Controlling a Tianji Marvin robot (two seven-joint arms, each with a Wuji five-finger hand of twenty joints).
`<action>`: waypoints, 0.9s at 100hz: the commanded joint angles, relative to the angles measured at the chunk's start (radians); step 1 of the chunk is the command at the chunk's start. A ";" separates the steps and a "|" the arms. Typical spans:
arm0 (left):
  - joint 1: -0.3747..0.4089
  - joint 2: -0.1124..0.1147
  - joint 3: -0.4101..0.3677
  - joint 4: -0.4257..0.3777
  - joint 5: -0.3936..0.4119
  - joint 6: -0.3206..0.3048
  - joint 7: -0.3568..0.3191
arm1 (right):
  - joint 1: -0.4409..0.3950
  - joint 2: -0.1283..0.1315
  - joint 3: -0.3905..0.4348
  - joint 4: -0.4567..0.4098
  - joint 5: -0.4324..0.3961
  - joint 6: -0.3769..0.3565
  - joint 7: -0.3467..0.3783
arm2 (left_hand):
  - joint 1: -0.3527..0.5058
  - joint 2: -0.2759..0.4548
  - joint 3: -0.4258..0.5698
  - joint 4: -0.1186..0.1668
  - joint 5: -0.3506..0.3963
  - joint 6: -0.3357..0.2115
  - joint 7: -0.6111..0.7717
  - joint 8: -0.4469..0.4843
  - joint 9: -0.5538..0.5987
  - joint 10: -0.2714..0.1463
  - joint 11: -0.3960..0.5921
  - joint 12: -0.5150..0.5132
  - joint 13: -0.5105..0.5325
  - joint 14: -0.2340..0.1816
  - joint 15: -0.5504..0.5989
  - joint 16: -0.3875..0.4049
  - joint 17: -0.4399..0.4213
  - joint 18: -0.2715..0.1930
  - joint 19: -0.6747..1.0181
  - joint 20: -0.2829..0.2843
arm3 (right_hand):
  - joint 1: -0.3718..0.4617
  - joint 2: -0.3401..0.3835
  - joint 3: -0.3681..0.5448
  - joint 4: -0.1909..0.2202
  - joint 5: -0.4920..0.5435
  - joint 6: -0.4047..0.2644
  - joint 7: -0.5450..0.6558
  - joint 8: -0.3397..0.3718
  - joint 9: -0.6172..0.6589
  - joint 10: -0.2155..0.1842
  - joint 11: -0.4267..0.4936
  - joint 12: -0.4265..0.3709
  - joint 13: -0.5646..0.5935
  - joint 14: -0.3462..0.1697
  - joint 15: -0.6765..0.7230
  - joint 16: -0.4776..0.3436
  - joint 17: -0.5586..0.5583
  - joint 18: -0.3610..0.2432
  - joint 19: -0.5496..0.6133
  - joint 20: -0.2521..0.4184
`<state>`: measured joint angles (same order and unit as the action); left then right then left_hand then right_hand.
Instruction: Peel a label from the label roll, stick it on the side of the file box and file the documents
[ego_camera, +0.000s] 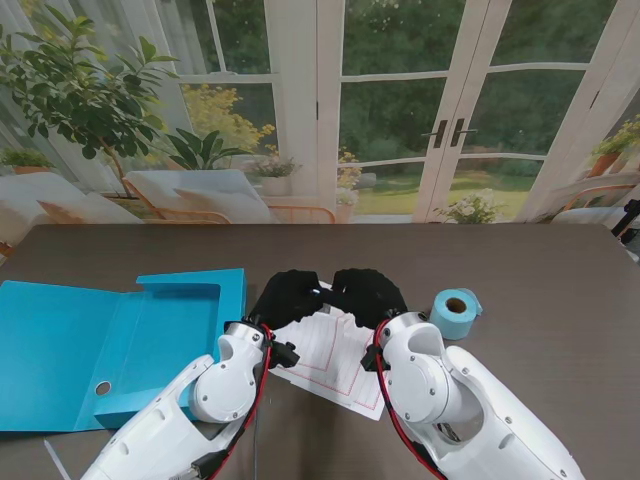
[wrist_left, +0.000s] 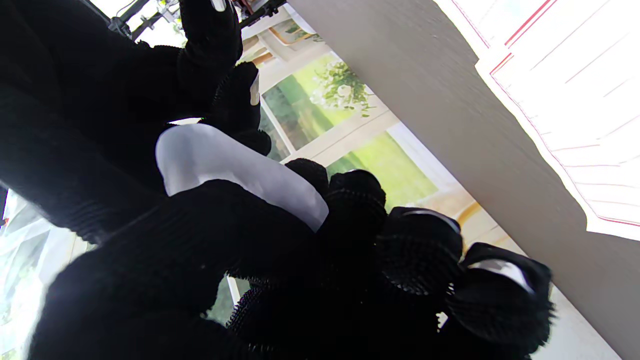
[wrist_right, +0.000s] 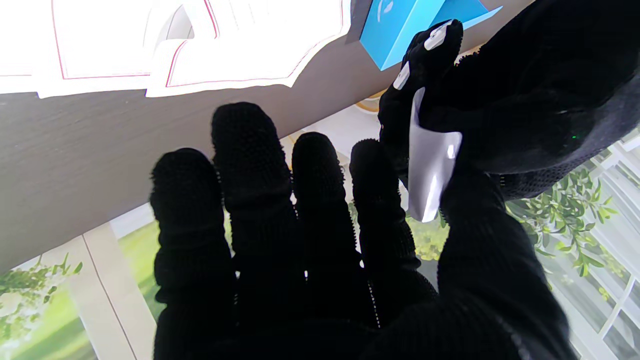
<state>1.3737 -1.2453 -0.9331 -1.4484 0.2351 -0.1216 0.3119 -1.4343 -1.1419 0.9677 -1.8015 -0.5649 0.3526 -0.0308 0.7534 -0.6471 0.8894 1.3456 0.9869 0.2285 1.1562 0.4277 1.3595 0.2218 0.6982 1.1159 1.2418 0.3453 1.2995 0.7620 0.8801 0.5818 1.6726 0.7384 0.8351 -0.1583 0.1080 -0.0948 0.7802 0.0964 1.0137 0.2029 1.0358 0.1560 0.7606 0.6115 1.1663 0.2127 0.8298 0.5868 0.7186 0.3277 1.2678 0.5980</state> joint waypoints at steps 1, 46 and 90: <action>0.000 -0.003 -0.006 -0.014 0.000 -0.006 -0.012 | -0.016 0.002 0.000 -0.003 0.008 -0.002 0.023 | 0.003 -0.025 0.000 0.027 -0.023 0.036 0.051 0.009 0.033 -0.061 0.013 0.019 0.023 0.015 0.043 -0.006 0.017 0.020 0.097 -0.012 | 0.099 -0.046 -0.007 0.050 -0.027 0.016 0.028 -0.019 0.003 -0.008 0.025 0.017 0.044 -0.014 0.017 0.009 -0.130 0.023 0.050 -0.010; 0.005 -0.002 -0.014 -0.022 -0.001 -0.017 -0.010 | -0.029 0.009 0.011 -0.013 0.009 -0.024 0.044 | 0.004 -0.024 0.003 0.028 -0.028 0.038 0.049 0.012 0.031 -0.055 0.005 0.023 0.022 0.025 0.031 -0.009 0.009 0.022 0.094 -0.010 | 0.189 -0.130 -0.020 0.034 -0.033 0.027 0.093 -0.065 0.028 -0.013 0.026 0.011 0.067 -0.028 0.022 0.009 -0.114 0.028 0.053 -0.011; 0.016 0.003 -0.026 -0.038 0.002 -0.023 -0.017 | -0.028 0.017 0.016 -0.012 0.001 -0.027 0.073 | 0.004 -0.024 0.004 0.028 -0.033 0.038 0.045 0.014 0.028 -0.050 -0.011 0.036 0.020 0.038 -0.009 -0.011 -0.024 0.029 0.067 -0.008 | 0.295 -0.174 -0.092 0.027 -0.052 0.033 0.140 -0.098 0.038 -0.016 0.017 0.010 0.089 -0.039 0.015 0.012 -0.094 0.032 0.052 -0.016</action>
<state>1.3969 -1.2388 -0.9527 -1.4656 0.2414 -0.1348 0.3098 -1.4496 -1.1311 0.9875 -1.8235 -0.5625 0.3252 0.0165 0.7914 -0.6692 0.8930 1.3457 0.9772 0.2304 1.1605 0.4277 1.3595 0.2217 0.6940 1.1362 1.2418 0.3547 1.2884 0.7598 0.8633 0.5823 1.6726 0.7302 0.9667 -0.1685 0.0180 -0.0849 0.7612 0.1246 1.1301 0.1186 1.0622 0.1553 0.7709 0.6116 1.2187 0.1890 0.8425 0.5911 0.7189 0.3365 1.2752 0.5855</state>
